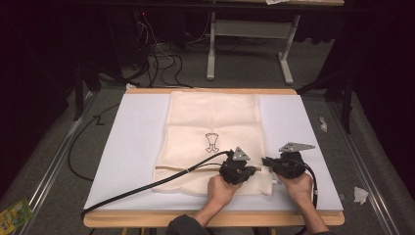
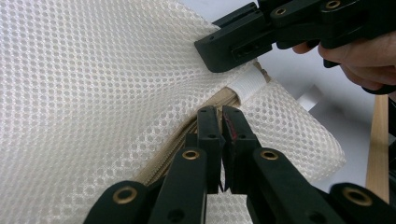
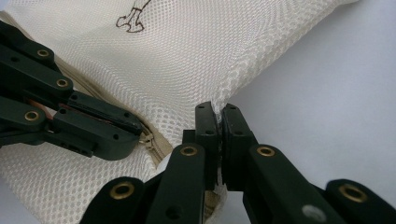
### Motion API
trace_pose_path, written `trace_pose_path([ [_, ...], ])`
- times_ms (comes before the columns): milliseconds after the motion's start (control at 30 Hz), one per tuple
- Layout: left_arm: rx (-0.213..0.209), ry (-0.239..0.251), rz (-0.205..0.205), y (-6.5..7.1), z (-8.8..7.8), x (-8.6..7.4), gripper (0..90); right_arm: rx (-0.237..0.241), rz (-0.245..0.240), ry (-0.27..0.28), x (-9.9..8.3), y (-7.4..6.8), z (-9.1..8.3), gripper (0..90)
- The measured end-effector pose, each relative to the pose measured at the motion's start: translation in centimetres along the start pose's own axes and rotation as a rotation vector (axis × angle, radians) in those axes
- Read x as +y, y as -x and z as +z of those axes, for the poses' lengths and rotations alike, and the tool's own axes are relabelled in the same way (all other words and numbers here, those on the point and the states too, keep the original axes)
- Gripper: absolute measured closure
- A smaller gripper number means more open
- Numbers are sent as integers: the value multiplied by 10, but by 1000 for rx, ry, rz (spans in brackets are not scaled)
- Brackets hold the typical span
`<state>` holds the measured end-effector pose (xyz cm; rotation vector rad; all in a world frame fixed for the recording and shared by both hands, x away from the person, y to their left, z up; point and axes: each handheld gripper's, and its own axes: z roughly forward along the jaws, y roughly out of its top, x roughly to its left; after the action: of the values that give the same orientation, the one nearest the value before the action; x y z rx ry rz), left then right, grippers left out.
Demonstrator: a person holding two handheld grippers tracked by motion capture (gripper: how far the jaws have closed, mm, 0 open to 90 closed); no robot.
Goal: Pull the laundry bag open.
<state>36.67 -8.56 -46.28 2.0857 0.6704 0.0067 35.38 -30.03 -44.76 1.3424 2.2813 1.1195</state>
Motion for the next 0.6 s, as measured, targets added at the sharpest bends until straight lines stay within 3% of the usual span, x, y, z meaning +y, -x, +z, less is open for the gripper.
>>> trace_pose_path([
  [600, 6, 4, 2, -3, -7, -1, 870, -16, -13, -4, 0, 0, 2, 883],
])
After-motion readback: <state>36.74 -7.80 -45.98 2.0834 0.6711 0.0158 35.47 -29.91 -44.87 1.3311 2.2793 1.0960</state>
